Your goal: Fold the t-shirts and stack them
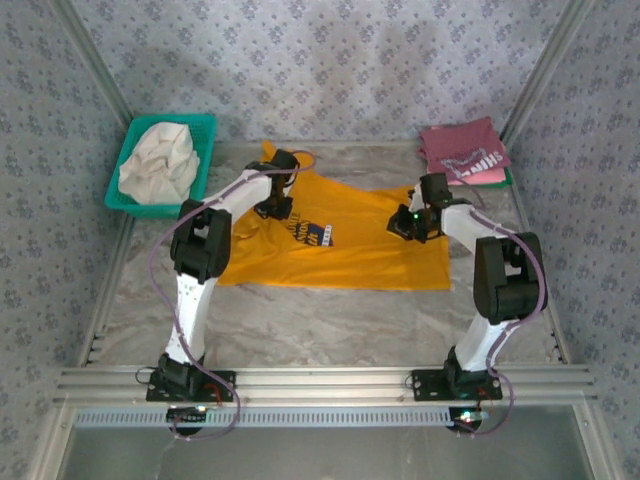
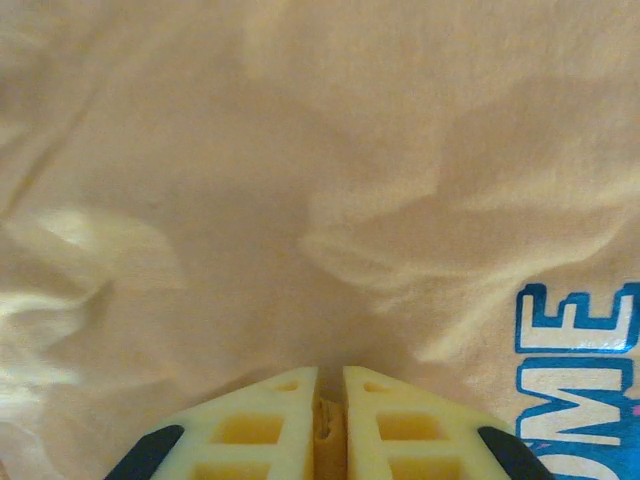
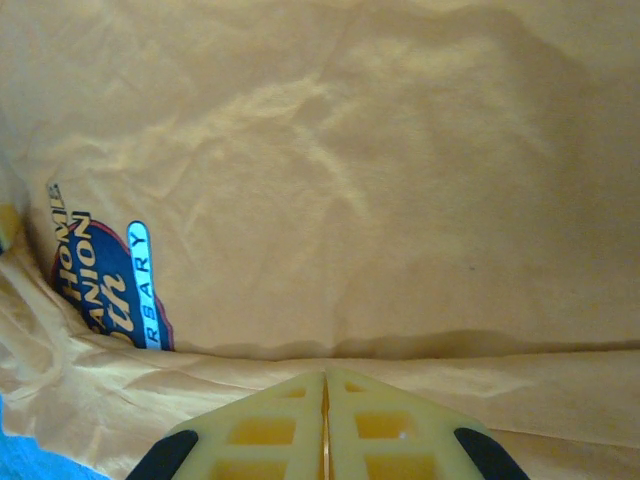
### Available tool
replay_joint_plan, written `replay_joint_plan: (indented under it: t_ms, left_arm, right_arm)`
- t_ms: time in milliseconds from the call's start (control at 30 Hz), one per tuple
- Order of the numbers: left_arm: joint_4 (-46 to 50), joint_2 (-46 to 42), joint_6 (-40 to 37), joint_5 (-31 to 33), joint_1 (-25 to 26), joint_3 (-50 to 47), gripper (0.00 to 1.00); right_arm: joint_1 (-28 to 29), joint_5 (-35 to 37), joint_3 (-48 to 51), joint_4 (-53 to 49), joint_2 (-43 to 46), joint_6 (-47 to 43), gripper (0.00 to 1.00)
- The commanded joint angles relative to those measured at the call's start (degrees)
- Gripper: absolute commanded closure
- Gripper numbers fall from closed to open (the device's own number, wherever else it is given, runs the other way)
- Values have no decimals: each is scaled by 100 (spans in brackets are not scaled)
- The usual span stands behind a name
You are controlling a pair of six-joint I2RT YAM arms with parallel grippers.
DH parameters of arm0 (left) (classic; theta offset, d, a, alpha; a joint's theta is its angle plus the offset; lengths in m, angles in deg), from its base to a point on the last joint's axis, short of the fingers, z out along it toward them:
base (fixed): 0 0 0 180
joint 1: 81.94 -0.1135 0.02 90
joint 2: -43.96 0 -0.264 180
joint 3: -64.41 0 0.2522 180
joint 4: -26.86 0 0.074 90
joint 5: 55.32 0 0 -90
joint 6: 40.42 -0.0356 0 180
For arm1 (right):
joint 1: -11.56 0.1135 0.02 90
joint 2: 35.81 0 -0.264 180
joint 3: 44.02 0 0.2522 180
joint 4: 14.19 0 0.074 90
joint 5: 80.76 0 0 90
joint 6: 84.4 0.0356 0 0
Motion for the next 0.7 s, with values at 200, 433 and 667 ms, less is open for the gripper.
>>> replay_joint_plan:
  t_ms: [200,433,667]
  left_arm:
    - [205,91,-256,221,254,807,92]
    - [250,359,-521,218,531,986,54]
    - [-3,-440,-348,642,554,229,46]
  right_arm:
    - [-164,-100,207,23,-77,140,89]
    - [-223,-196,205,59,-117,172,89]
    - [-233,-296,153,66,-187,182,88]
